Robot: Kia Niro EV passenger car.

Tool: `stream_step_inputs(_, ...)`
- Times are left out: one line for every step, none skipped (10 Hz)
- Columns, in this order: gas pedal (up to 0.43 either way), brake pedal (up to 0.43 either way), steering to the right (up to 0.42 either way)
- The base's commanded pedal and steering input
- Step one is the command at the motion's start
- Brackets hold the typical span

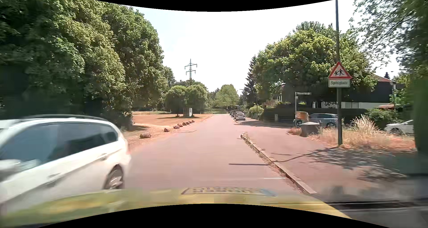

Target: Follow the waypoints while adhering to traffic rules and regulations

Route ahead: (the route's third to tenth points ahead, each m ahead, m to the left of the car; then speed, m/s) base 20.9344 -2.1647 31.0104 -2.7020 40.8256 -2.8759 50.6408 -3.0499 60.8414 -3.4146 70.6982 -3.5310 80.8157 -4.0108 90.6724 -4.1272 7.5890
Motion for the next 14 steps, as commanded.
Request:
stream_step_inputs(0.0,0.0,-0.032)
stream_step_inputs(0.0,0.0,-0.03)
stream_step_inputs(0.0,0.0,-0.029)
stream_step_inputs(0.0,0.0,-0.029)
stream_step_inputs(0.0,0.0,-0.025)
stream_step_inputs(0.0,0.0,-0.016)
stream_step_inputs(0.0,0.0,-0.011)
stream_step_inputs(0.0,0.0,-0.009)
stream_step_inputs(0.028,0.0,-0.007)
stream_step_inputs(0.047,0.0,0.0)
stream_step_inputs(0.059,0.0,0.007)
stream_step_inputs(0.059,0.0,0.011)
stream_step_inputs(0.067,0.0,0.014)
stream_step_inputs(0.079,0.0,0.022)
